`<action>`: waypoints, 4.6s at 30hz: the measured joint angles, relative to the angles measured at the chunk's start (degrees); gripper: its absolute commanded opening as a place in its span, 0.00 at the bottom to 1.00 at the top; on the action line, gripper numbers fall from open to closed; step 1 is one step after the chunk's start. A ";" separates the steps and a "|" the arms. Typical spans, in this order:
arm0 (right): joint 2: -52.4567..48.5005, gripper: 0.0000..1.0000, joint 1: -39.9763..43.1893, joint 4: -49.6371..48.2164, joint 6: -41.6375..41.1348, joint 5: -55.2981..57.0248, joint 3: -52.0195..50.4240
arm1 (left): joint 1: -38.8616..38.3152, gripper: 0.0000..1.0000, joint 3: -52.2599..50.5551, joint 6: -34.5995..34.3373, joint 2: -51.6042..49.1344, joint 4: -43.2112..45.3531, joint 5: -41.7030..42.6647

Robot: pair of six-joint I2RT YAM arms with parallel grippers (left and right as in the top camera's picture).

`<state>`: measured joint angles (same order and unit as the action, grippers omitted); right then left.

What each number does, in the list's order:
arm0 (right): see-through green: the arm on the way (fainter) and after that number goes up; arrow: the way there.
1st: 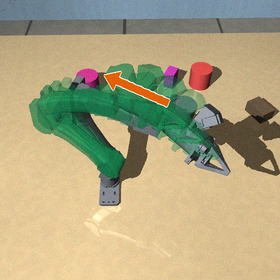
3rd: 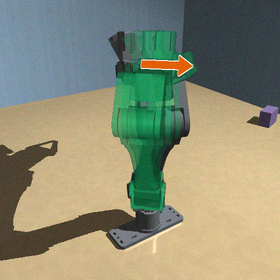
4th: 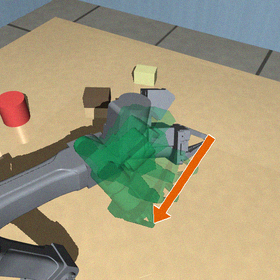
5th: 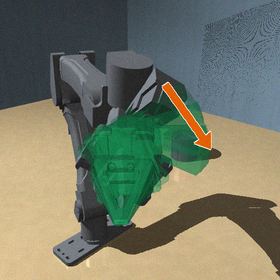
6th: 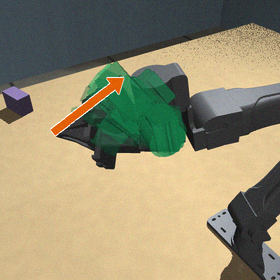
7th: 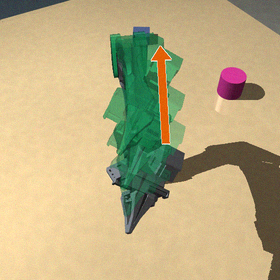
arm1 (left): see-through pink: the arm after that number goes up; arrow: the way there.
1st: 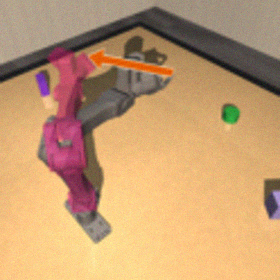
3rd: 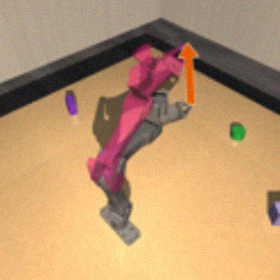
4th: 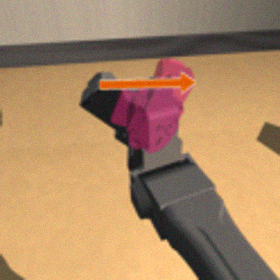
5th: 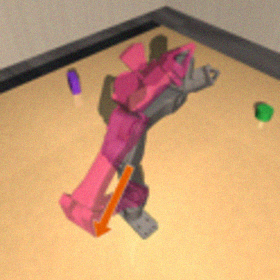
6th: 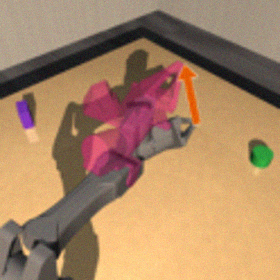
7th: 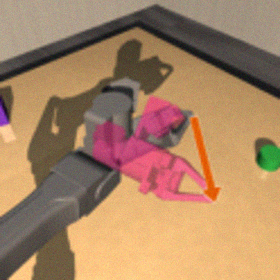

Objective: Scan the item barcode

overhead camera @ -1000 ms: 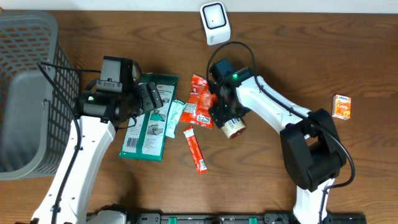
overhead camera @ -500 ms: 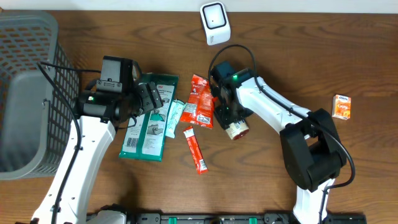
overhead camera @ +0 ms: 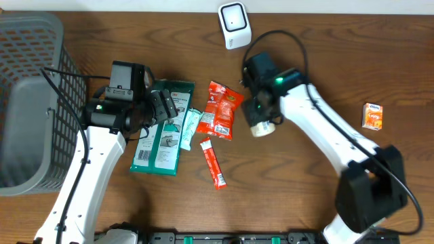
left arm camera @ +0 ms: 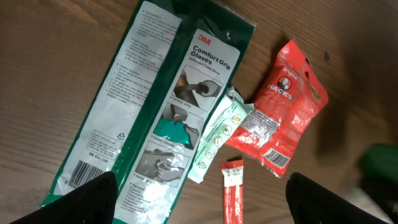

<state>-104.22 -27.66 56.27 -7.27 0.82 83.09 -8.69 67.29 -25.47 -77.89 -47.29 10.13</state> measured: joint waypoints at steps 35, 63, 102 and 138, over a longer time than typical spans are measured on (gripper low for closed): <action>8.55 0.65 3.65 -41.59 -8.66 3.37 -28.70 | 0.00 0.87 0.00 0.02 0.00 -0.02 0.00; 18.69 0.85 3.65 -6.25 -10.21 1.95 -10.80 | 0.00 0.87 0.00 0.00 0.00 -0.02 -0.02; -14.05 0.99 6.05 17.05 -6.25 -5.29 16.20 | 0.00 0.87 0.00 0.02 0.00 0.00 0.00; -14.25 0.68 5.79 3.50 -3.34 -3.30 2.56 | 0.00 0.87 0.00 0.02 0.00 0.00 0.00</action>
<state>-118.48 -21.87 59.77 -10.61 -2.48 85.65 -8.69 67.29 -25.45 -77.89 -47.29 10.13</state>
